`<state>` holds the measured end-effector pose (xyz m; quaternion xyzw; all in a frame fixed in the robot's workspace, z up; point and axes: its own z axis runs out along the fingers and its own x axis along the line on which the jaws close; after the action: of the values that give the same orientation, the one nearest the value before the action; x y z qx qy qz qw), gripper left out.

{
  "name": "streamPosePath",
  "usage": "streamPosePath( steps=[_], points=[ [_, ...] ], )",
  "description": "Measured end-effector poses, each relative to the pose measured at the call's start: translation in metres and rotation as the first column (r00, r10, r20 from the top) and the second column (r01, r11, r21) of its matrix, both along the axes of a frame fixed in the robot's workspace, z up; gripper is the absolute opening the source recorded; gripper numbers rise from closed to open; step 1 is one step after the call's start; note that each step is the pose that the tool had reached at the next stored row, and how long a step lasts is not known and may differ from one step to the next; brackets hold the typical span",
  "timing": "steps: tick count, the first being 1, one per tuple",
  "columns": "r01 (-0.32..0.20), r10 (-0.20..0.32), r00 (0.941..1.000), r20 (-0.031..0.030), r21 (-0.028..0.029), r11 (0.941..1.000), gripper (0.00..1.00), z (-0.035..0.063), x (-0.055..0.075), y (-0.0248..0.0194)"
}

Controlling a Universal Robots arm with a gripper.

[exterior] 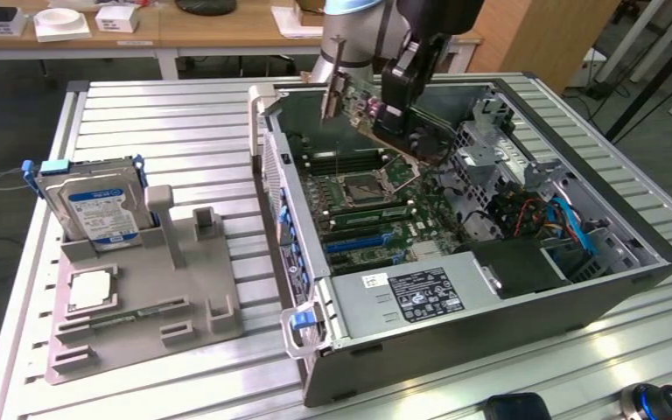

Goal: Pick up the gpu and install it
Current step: 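Insert the gpu into the slot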

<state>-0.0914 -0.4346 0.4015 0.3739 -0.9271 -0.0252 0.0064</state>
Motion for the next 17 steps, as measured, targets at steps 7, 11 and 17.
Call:
streamPosePath(
  steps=[7,11,17],
  points=[
    [-0.109,0.109,0.9940,0.0000,0.0000,0.9940,0.28,-0.0011,0.0000,0.0000],
    [-0.171,0.171,0.9852,0.0000,-0.0001,0.9852,0.28,-0.0017,0.0000,0.0000],
    [-0.260,0.260,0.9656,-0.0001,0.0000,0.9656,0.28,-0.0025,0.0000,0.0000]
  ],
)
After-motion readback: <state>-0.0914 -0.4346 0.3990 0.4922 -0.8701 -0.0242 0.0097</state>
